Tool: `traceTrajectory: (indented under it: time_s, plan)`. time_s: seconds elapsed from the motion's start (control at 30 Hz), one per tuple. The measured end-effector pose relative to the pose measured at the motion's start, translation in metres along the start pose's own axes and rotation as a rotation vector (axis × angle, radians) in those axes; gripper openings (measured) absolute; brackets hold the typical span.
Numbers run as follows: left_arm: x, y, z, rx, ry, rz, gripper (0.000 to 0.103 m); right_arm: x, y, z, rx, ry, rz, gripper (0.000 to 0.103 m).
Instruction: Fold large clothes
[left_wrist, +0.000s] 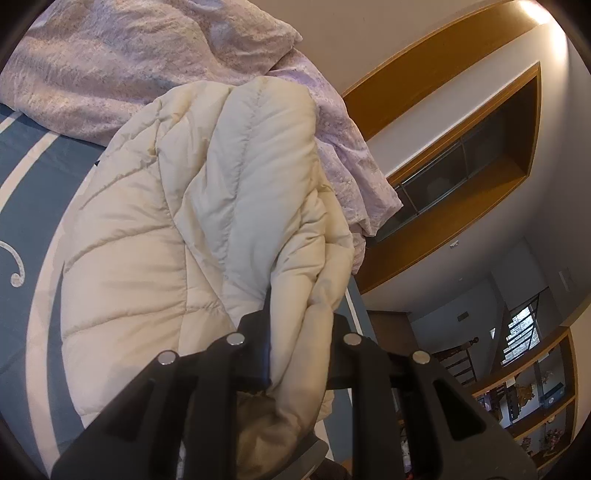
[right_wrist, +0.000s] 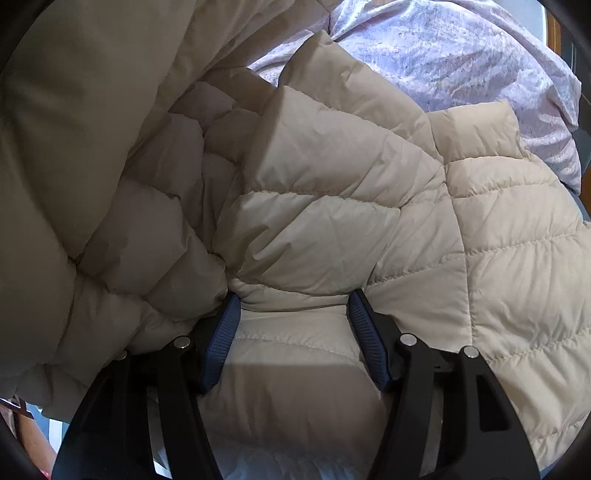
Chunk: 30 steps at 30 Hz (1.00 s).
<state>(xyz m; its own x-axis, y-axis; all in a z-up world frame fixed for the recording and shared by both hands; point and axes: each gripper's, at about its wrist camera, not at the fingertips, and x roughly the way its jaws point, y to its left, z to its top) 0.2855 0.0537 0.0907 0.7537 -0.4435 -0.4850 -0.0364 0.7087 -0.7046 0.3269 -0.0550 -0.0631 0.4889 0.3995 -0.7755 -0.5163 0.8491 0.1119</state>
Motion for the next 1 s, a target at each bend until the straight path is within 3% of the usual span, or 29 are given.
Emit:
traceTrajectory:
  time_s: [0.33,0.53,1.0]
  plan:
    - [0.005,0.001,-0.006,-0.033,0.001,0.010,0.018,-0.009,-0.010,0.005,0.008,-0.001,0.009,0.063]
    - [0.013,-0.008,-0.013,-0.029,0.014,0.027,0.018,-0.036,-0.026,0.000,0.002,-0.023,0.023,0.063]
    - [0.039,-0.038,-0.032,0.004,0.032,0.063,0.018,-0.098,-0.108,-0.043,0.057,-0.037,-0.066,0.063]
